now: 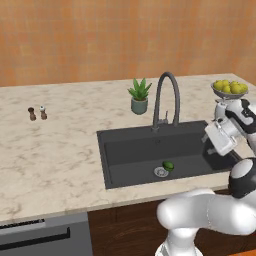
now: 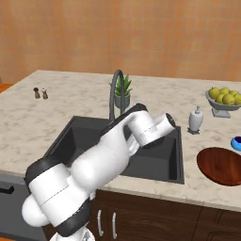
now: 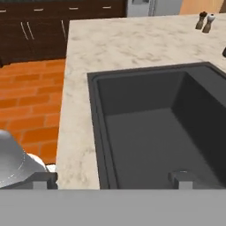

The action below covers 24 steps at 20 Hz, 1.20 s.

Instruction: Pick the avocado from the sink and place it in the bowl. Then pick the bowl and place it in the microwave. Then close the microwave door and press the start button.

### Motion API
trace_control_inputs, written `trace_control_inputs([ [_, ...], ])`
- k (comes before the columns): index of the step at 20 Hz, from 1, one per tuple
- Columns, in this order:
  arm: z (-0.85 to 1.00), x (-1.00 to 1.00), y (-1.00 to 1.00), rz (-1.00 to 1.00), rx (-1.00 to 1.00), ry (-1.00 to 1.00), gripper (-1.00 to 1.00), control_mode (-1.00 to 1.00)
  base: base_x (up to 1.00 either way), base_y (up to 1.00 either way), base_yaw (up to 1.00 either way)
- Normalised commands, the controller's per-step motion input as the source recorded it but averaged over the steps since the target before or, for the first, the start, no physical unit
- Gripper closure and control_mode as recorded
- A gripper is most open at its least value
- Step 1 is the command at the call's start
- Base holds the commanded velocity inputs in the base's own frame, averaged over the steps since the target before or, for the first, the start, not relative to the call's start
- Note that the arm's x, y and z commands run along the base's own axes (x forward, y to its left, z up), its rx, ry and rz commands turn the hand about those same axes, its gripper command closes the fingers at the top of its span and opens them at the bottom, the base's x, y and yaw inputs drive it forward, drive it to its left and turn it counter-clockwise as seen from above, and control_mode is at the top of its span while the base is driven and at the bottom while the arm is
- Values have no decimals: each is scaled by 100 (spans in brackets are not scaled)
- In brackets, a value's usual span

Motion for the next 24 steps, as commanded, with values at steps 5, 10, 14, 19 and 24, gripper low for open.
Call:
trace_control_inputs([
  [5,-39,75,0,13,9,1,-100,-100,0,0,0],
  [10,-33,39,0,-2,1,-2,-100,-100,0,0,0],
  [14,-54,5,2,-8,0,-2,-100,-100,0,0,0],
  [19,-49,25,10,-3,0,1,-100,-100,0,0,0],
  [24,-55,40,26,0,0,0,-100,-100,0,0,0],
])
